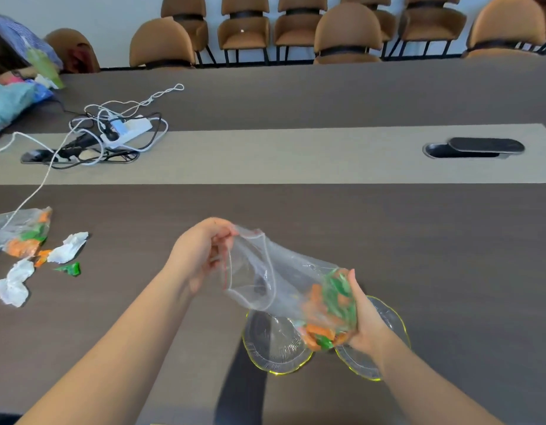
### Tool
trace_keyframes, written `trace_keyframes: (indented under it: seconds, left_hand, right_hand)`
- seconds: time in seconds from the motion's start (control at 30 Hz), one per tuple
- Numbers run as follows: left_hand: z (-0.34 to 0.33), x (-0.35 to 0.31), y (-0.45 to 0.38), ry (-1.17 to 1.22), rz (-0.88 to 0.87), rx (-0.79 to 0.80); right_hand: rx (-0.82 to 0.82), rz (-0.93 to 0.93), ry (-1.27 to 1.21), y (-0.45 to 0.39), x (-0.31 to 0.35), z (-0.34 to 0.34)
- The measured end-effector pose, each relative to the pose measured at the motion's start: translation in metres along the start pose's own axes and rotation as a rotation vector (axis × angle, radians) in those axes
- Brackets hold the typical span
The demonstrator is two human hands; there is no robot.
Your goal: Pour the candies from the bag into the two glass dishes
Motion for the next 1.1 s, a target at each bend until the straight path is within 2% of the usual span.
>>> trace_keyframes:
  seconds: [0.1,0.2,0.3,0.47,0.63,0.9,1.03,1.1]
  left_hand:
    - [0.002,0.031,-0.008,-0.197,0.043,-0.003]
    - [0.001,0.059,-0.011,-0.335,0.017,-0.028]
    - [-0.002,0.084,-0.014,-0.410,0.022,-0.055]
    - [-0.005,0.121,-0.020,-0.459,0.132,-0.084]
    - [-0.012,0.139,-0.020,-0.363,0.166,-0.013]
    - [-0.018,0.168,-0.013,-0.230,0.274,0.093]
    - [-0.018,0.178,-0.013,0.032,0.401,0.087]
    - [-0.020,0.176,-0.012,0.149,0.410,0.092]
  right_hand:
    - [-0.033,0.038,0.065,0.008,0.015,0.011]
    - [-0.195,0.195,0.149,0.007,0.040,0.033]
    - [-0.235,0.328,0.244,0.015,0.056,0.036]
    - [-0.285,0.388,0.313,0.019,0.061,0.036]
    - [-0.325,0.410,0.370,0.022,0.062,0.028]
    - [-0.224,0.464,0.430,0.031,0.069,0.001]
    - [-0.177,0.479,0.437,0.034,0.068,-0.012]
    - [-0.166,0.491,0.439,0.035,0.066,-0.018]
Point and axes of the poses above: each hand's wrist, its own y-axis away from the middle knuckle, its own z-axis out of the back of the hand, x = y × z, the point moved 7 cm from there along -y, towards the middle knuckle, and after that the axes turned 8 degrees about -x, right-handed, at the moved point
